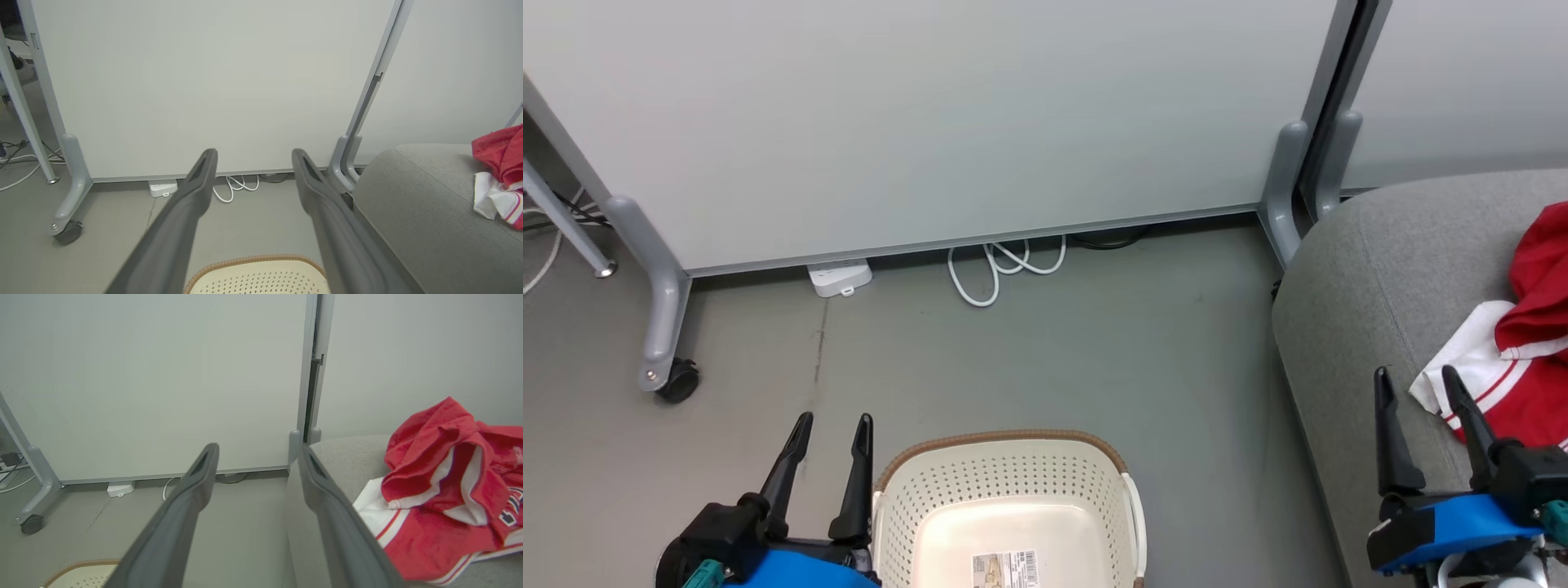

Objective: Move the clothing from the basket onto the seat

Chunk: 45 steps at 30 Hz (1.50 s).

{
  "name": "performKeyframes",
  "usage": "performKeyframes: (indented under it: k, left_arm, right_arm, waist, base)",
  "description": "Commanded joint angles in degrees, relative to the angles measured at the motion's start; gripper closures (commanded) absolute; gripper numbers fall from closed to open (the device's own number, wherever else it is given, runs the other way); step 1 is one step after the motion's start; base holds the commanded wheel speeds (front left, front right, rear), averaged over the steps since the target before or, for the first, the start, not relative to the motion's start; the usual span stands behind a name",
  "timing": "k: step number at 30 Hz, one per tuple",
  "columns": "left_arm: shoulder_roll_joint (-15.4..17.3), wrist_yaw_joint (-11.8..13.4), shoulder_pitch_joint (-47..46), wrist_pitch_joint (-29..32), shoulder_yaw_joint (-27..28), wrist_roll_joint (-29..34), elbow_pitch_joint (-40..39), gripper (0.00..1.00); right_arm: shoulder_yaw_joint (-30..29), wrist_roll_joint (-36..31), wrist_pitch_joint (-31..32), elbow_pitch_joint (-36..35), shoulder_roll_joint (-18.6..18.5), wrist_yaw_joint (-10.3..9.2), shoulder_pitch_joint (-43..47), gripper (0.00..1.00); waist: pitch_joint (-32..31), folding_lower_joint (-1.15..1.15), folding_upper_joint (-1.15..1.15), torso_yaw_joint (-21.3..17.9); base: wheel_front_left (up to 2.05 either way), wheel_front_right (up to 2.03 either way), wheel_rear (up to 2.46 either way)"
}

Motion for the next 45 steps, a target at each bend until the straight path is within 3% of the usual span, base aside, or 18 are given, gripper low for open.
performKeyframes:
  k: [1, 11, 31, 32, 45]
  left_arm:
    - [-0.1, -0.2, 0.9, -0.2, 0.7, 0.0, 0.2, 0.00]
    - [-0.7, -0.4, 1.6, -0.2, 3.6, 0.1, 1.5, 0.00]
    - [-1.0, -0.6, 1.7, -0.2, 3.4, 0.4, 2.8, 0.00]
    - [-1.1, -0.4, 1.7, 0.0, 3.3, 0.2, 2.9, 1.00]
    - [-2.0, -0.3, 4.7, 0.4, 2.8, -0.2, 9.1, 1.00]
  right_arm:
    - [0.2, -0.3, 0.4, -0.8, 0.4, -0.06, 1.5, 0.00]
    - [2.1, -0.2, 1.1, -5.0, 1.1, -0.06, 5.5, 0.00]
    - [3.1, 2.6, 0.2, -2.7, 1.1, -0.06, 5.7, 0.00]
    - [2.9, 2.4, 0.4, -2.6, 0.9, 0.00, 5.9, 1.00]
    - [2.9, 3.1, 0.8, 4.6, 1.3, 0.01, 6.6, 1.00]
  waist:
    - [-1.1, 0.01, 0.00, 1.1]
    - [-1.8, 0.01, 0.00, 2.8]
    - [-1.7, 0.01, 0.00, 2.3]
    - [-1.7, 0.01, 0.00, 2.3]
    - [-1.8, 0.01, 0.00, 2.2]
  base:
    - [0.00, 0.00, 0.00]
    - [0.00, 0.00, 0.00]
    - [0.00, 0.00, 0.00]
    - [0.00, 0.00, 0.00]
    - [0.00, 0.00, 0.00]
